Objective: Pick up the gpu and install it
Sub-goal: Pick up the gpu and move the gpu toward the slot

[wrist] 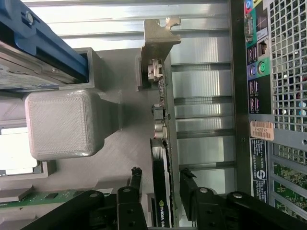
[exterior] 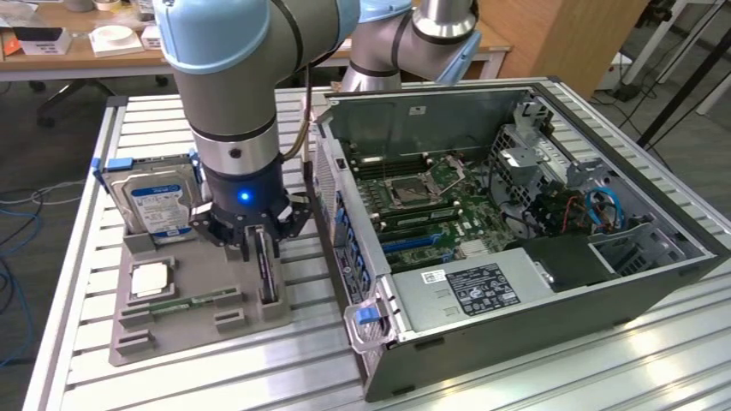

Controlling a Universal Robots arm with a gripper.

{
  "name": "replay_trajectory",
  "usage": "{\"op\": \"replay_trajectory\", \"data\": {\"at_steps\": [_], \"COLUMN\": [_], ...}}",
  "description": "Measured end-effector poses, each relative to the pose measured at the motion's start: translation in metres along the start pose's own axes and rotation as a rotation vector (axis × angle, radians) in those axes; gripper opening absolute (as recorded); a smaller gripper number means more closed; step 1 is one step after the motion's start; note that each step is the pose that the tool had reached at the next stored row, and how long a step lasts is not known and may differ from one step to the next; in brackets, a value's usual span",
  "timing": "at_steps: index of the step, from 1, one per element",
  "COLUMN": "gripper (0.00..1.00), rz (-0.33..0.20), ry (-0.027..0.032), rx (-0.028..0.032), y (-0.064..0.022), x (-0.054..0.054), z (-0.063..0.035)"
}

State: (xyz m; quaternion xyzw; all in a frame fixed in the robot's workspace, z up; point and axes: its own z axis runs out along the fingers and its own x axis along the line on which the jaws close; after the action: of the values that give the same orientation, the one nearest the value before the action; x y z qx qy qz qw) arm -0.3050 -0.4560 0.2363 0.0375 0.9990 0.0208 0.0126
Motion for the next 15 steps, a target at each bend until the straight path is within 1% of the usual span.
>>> {"op": "replay_trajectory", "data": {"at_steps": [4,5,15], "gripper": [0.43,0.36,0.36], "rz": [0.0,0.0,0.0], "ry": [0.0,0.0,0.0], "rx": [0.0001,0.0,0.0], "y": [0.0,0.0,0.0], "x": [0.0,0.0,-0.0007], "z": [0.0,0.0,0.0001]}}
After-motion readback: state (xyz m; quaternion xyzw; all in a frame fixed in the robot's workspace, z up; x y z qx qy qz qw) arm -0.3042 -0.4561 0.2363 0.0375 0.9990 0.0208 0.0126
